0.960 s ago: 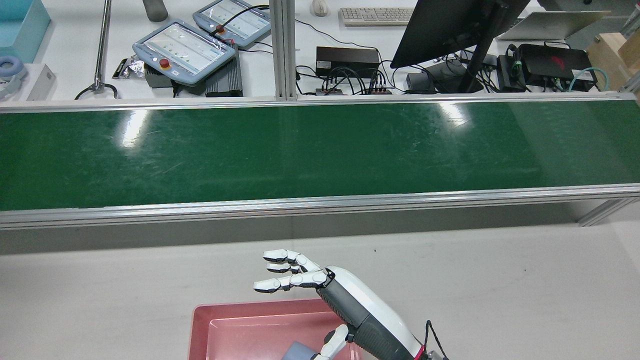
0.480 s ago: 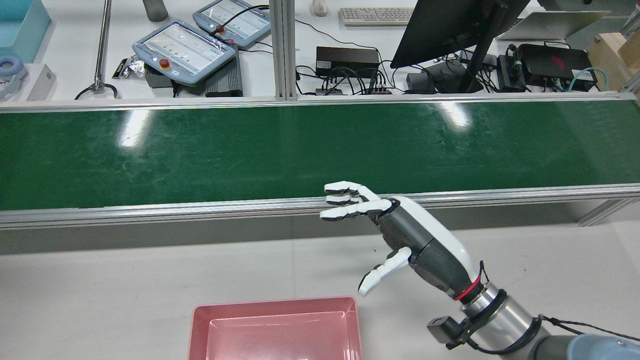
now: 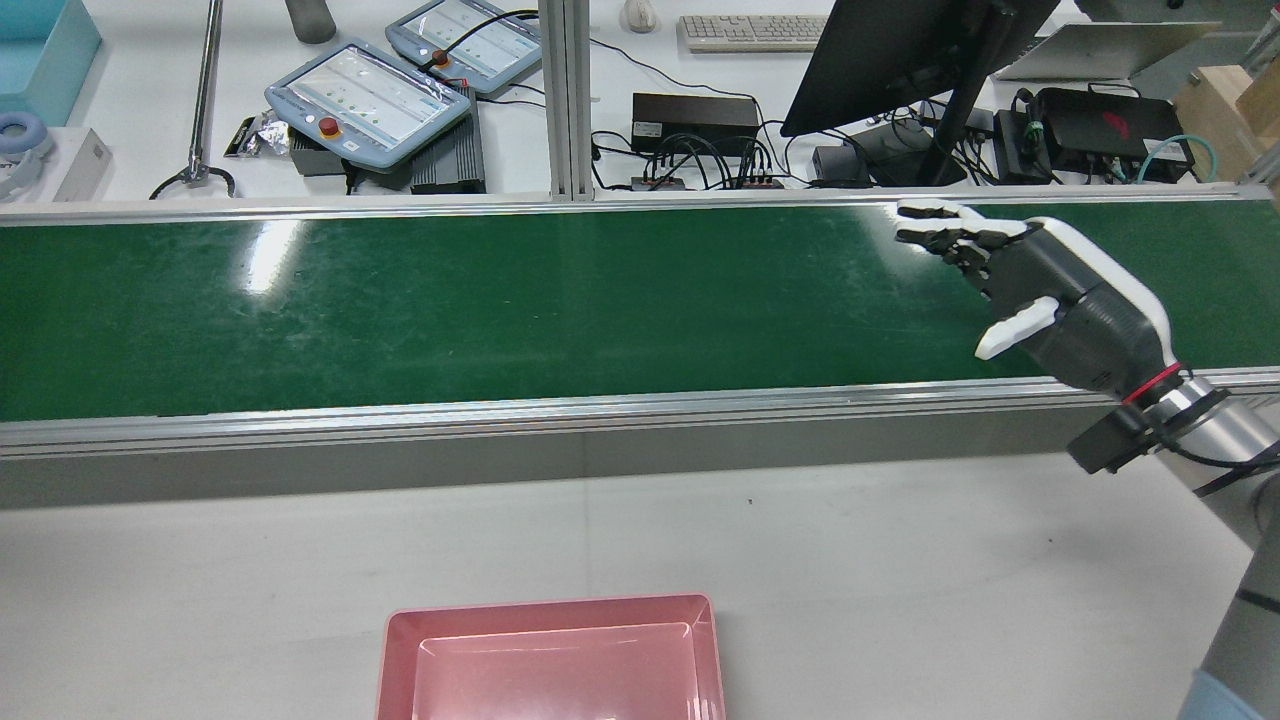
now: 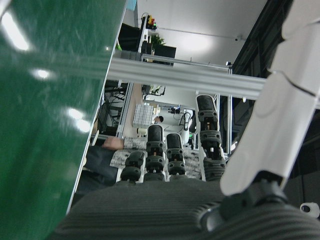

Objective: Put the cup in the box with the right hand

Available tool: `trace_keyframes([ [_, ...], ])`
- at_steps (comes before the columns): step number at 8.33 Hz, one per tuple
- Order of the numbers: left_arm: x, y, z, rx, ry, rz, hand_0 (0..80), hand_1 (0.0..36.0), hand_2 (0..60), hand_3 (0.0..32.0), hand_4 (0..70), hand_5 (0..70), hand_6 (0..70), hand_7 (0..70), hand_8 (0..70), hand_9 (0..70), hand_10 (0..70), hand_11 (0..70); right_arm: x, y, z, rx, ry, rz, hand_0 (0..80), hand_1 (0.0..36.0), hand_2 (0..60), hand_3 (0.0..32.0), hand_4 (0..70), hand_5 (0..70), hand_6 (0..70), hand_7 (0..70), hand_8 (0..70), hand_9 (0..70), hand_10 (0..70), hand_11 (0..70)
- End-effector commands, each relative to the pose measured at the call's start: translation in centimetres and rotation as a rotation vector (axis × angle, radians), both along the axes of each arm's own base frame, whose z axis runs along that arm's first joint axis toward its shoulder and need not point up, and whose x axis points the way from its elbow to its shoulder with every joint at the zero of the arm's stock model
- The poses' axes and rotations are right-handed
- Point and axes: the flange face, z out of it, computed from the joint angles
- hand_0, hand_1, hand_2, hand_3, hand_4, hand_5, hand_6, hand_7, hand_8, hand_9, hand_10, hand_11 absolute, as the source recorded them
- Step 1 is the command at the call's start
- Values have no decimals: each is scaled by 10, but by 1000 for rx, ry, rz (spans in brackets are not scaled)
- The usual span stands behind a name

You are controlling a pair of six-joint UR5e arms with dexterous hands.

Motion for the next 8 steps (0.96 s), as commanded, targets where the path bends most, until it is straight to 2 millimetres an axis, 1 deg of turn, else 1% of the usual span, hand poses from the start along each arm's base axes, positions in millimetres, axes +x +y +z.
trace_keyframes([
  [1,0,0,0,0,0,0,0,0,0,0,0,0,0,0,0,0,0,0,159,-63,119,-121,-12,159,560,135,20,0,193,81,88,292,172,266,100,163],
  [2,0,0,0,-1,0,0,0,0,0,0,0,0,0,0,0,0,0,0,204,-62,158,-158,3,220,535,160,95,0,197,77,90,309,173,270,95,153],
  [3,0,0,0,0,0,0,0,0,0,0,0,0,0,0,0,0,0,0,241,-50,193,-223,15,270,560,127,0,0,295,74,93,326,177,278,89,144],
  [4,-1,0,0,0,0,-1,0,0,0,0,0,0,0,0,0,0,0,0,269,-42,217,-268,24,306,544,141,53,0,299,74,97,341,179,283,106,168],
  [5,0,0,0,0,0,0,0,0,0,0,0,0,0,0,0,0,0,0,283,-40,227,-279,25,332,540,134,54,0,315,75,101,348,182,289,137,212],
  [6,0,0,-1,2,0,0,0,0,0,0,0,0,0,0,0,0,0,0,296,-40,230,-260,18,358,524,159,137,0,307,75,104,359,188,297,154,236],
  [7,0,0,-1,2,0,0,0,0,0,0,0,0,0,0,0,0,0,0,302,-39,229,-258,16,372,536,143,85,0,354,75,107,370,188,298,157,240],
  [8,0,0,-1,2,0,0,0,0,0,0,0,0,0,0,0,0,0,0,307,-37,229,-257,14,383,560,122,0,0,391,76,107,372,187,298,154,237],
])
